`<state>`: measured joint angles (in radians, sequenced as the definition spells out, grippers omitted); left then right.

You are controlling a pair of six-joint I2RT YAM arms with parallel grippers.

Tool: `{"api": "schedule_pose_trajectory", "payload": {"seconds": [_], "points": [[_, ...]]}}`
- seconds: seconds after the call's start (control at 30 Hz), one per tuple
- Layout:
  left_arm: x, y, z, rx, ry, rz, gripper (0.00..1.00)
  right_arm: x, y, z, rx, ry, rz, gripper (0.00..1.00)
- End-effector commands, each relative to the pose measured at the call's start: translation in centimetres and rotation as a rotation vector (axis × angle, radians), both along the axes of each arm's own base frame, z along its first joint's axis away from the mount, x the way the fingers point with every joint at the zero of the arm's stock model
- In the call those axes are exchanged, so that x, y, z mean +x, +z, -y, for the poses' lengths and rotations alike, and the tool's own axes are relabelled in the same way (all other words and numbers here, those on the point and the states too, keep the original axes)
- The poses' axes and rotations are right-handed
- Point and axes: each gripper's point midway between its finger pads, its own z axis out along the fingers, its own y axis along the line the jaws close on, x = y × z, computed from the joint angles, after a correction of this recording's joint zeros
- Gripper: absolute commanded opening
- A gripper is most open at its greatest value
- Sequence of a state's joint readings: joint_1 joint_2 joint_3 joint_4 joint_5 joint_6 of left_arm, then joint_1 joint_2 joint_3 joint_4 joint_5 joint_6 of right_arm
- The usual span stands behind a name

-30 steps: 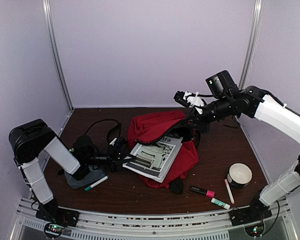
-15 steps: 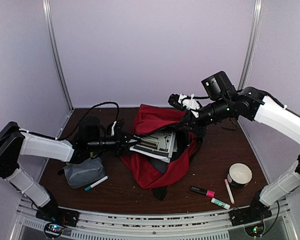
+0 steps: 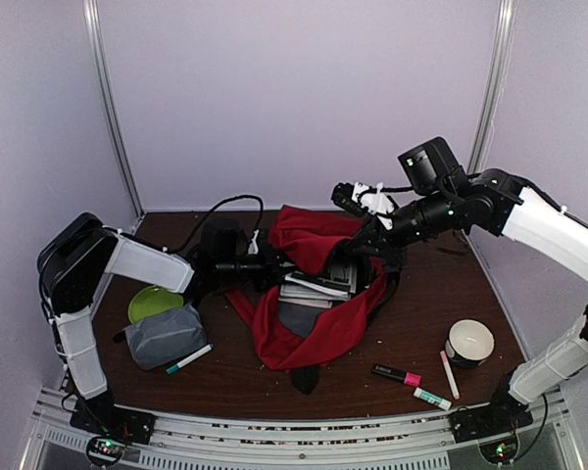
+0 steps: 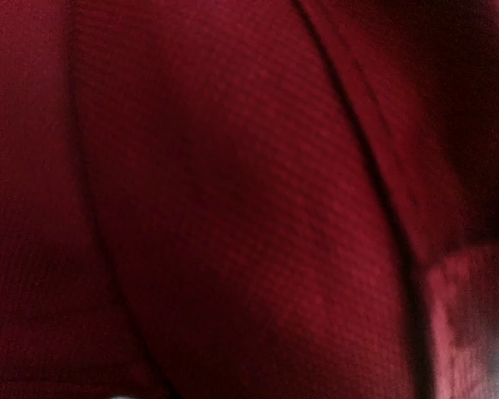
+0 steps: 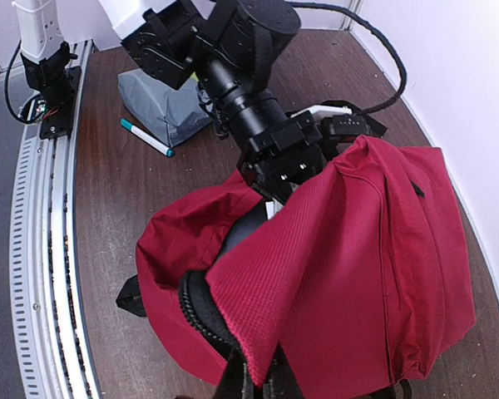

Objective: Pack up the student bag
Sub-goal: Place the book in the largest pocket of the bag, then place the student bag in the largest pocket of the bag.

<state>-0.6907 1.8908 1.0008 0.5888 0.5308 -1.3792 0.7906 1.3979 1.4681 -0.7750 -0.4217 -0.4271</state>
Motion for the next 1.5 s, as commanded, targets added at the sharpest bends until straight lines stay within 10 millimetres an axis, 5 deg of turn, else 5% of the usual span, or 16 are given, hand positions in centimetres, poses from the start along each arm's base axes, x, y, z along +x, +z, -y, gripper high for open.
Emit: {"api": "schedule_pose_trajectory", "payload": {"seconds": [0.0,0.13,0.33,0.47,0.73,0.9,1.03,1.17,1.33,1.47], "points": [[3.1,0.3,0.6,0.021,0.033,0.068,0.1,-2.4,2.4,-0.1,0.063,0.092,0.032,0.0],[4.7,-0.7,0.6,0.092,0.053,0.069,0.13,-2.6,2.4,0.1,0.06,0.099,0.041,0.0],[4.8,-0.6,0.1,0.186,0.044,0.098,0.45,-1.6,1.4,0.5,0.036,0.053,0.056,0.0],[3.7,1.4,-1.1,0.219,0.045,0.133,0.59,-0.5,0.7,0.6,0.032,0.01,0.049,0.0],[-1.2,3.2,-5.2,0.337,0.033,0.147,0.69,1.2,0.3,0.5,0.033,-0.029,0.038,0.0],[-5.8,1.3,-10.2,0.474,0.049,0.083,0.72,1.5,-0.6,0.1,0.018,-0.02,0.025,0.0],[-8.7,1.3,-17.2,0.673,0.172,0.099,0.79,0.6,-2.8,-0.5,-0.014,0.038,-0.013,0.0],[-11.4,1.5,-23.0,0.818,0.256,0.09,0.82,-1.5,-7.2,-1.5,-0.095,0.134,-0.072,0.0],[-14.2,-1.4,-27.9,0.917,0.267,-0.026,0.82,-3.7,-12.4,-3.3,-0.189,0.215,-0.133,0.0],[-15.5,-1.8,-31.7,0.924,0.409,-0.113,0.85,-5.2,-15.4,-4.0,-0.241,0.258,-0.203,0.15]]}}
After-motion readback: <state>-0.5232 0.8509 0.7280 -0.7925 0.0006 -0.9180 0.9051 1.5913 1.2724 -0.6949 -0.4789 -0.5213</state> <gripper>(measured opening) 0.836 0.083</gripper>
